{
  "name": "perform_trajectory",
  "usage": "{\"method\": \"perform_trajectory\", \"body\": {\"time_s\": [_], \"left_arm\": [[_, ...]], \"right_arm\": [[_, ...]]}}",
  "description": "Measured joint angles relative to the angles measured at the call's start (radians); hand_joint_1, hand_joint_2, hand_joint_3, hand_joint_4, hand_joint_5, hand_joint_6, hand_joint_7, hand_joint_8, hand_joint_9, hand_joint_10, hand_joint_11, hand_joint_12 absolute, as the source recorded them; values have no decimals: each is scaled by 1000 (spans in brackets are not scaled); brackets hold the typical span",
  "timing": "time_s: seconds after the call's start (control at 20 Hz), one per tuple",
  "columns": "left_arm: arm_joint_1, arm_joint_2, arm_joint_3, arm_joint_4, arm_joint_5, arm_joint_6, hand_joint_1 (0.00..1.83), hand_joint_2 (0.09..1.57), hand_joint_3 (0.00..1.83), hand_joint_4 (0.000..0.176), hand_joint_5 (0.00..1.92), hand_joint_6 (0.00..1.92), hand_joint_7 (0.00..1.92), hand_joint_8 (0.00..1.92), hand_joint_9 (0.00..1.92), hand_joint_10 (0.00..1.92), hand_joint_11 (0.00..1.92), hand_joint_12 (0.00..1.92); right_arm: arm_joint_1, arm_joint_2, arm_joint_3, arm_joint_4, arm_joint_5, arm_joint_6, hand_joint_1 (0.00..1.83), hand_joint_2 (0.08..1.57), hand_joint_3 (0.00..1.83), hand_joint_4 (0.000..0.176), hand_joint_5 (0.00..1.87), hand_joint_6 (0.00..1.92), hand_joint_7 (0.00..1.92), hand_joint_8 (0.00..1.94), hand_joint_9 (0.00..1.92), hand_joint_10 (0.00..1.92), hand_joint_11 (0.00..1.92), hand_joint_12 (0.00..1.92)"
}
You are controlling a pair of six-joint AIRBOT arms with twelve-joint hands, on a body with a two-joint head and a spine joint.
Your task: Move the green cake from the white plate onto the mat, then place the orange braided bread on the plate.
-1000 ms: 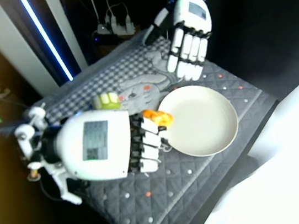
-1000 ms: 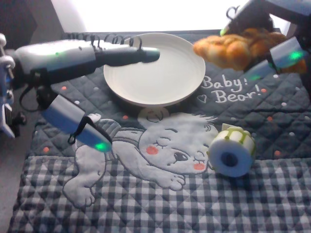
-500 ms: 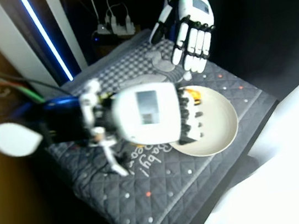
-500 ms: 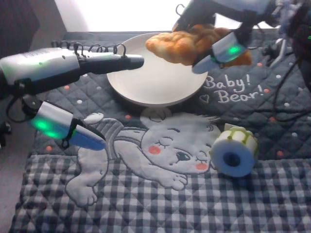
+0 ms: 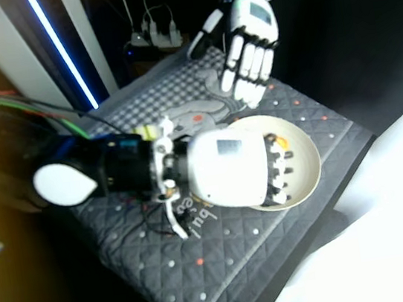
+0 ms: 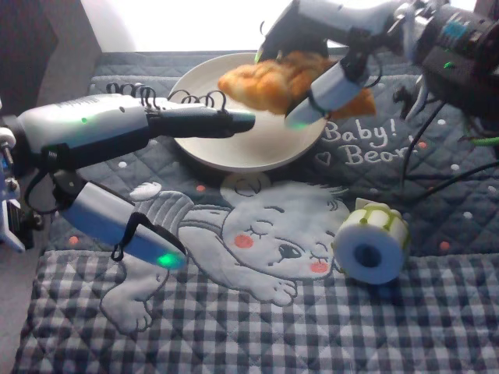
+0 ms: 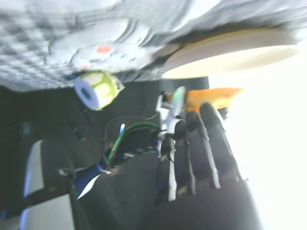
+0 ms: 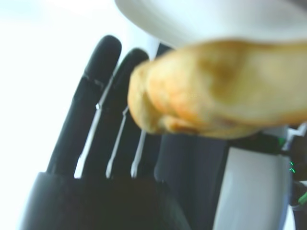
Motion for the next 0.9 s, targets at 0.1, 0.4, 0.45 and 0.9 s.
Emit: {"method": "perform_trajectory", "body": {"time_s": [0.1,0.4,0.45,0.9], "left_arm": [[0,-1,1,-9,0,0,842,743,0,85,211,2,385,1,406,8,250,419],[2,-1,1,-9,0,-4,851,748,6,79,192,0,341,0,364,0,197,414],[3,-1,1,-9,0,-5,859,736,0,83,207,9,352,6,383,8,229,429],[29,0,1,-16,0,-23,866,743,5,90,212,6,346,5,367,6,149,489]], "right_arm": [[0,-4,0,2,-5,0,1375,1108,0,0,913,1050,1014,942,939,1129,630,1343],[0,-2,7,0,-22,1,914,1031,0,161,133,0,188,2,379,14,208,837],[0,1,4,0,-21,1,841,1011,0,173,72,0,90,0,275,2,186,818],[0,48,-92,-95,18,2,586,773,0,176,0,0,0,0,2,0,4,568]]}}
